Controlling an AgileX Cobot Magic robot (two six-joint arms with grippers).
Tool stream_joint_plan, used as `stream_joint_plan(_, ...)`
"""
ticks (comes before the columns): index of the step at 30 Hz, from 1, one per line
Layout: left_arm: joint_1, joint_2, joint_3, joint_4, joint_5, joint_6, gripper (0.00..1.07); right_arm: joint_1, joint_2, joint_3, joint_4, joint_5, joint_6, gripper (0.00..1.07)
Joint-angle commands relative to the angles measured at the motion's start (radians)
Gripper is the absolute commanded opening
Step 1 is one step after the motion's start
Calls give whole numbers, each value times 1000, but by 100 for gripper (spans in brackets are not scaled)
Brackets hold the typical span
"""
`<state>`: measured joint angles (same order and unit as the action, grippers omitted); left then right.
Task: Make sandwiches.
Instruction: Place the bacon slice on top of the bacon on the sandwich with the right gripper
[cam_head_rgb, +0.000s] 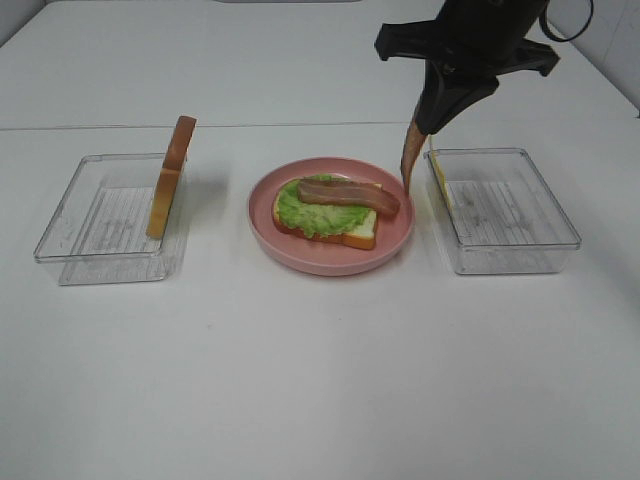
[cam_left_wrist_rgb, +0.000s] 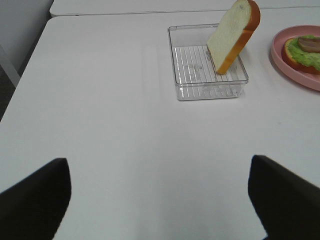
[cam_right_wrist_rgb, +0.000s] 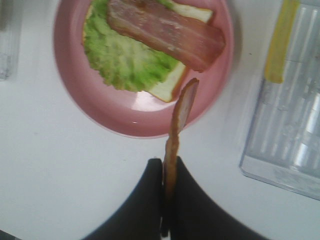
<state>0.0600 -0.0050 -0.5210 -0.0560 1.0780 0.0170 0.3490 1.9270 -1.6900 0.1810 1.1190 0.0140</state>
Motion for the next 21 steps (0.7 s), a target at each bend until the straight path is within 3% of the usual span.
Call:
stream_joint_plan(1, 5, -20, 2, -2, -2, 1, 88, 35, -6, -7, 16, -39, -3, 0)
stream_joint_plan(11, 5, -20, 2, -2, -2, 1, 88, 189, 68, -10, 58, -213, 65, 0)
stream_joint_plan(21, 5, -20, 2, -2, -2, 1, 88, 243, 170, -10, 198, -371, 31, 0)
